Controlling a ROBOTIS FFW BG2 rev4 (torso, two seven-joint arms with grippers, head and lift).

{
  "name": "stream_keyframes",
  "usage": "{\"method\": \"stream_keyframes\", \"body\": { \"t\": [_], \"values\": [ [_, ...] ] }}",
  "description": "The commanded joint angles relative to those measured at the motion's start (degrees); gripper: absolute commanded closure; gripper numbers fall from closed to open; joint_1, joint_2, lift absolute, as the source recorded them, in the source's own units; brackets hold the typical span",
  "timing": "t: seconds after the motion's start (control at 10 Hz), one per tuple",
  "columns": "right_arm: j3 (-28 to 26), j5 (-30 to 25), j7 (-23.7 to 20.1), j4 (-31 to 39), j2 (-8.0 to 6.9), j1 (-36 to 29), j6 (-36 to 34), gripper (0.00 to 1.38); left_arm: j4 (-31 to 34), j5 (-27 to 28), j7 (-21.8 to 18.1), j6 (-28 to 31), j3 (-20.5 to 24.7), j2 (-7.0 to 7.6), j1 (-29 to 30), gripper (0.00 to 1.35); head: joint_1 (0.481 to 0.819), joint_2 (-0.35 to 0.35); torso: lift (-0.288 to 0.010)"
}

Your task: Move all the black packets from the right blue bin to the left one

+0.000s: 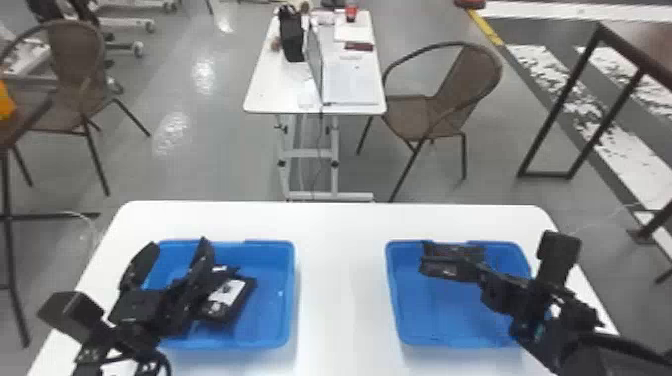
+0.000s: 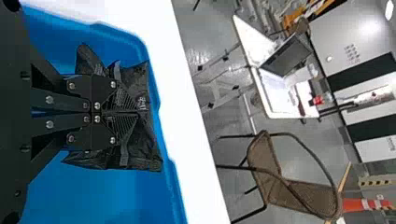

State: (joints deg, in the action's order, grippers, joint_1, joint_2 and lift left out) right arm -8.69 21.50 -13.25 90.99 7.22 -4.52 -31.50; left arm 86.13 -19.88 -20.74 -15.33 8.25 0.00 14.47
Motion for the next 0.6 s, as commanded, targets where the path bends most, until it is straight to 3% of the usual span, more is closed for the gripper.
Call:
{"method": "stream_keyframes", "body": {
  "t": [0.0,0.1,0.5],
  "values": [
    [4.2,4.1,-0.4,2.1,1.57,1.5,0.1,1.28,0.0,-0.6,0.0,-0.1,-0.8,-0.15,-0.4,0.14,0.695,-0.014,0.0],
    [6.1,6.1,-1.2,2.7,2.19,2.9,0.2,1.28,0.0,-1.4,0.0,-0.1,-1.3,-0.15,-0.7,0.14,0.695,0.013,0.0],
    [14.8,13.8,-5.1,-0.3,1.75,9.5,1.0,1.28,0.0,-8.4,0.3,0.1,-5.1,-0.15,-1.8,0.15,0.695,0.096,0.0]
  ]
}}
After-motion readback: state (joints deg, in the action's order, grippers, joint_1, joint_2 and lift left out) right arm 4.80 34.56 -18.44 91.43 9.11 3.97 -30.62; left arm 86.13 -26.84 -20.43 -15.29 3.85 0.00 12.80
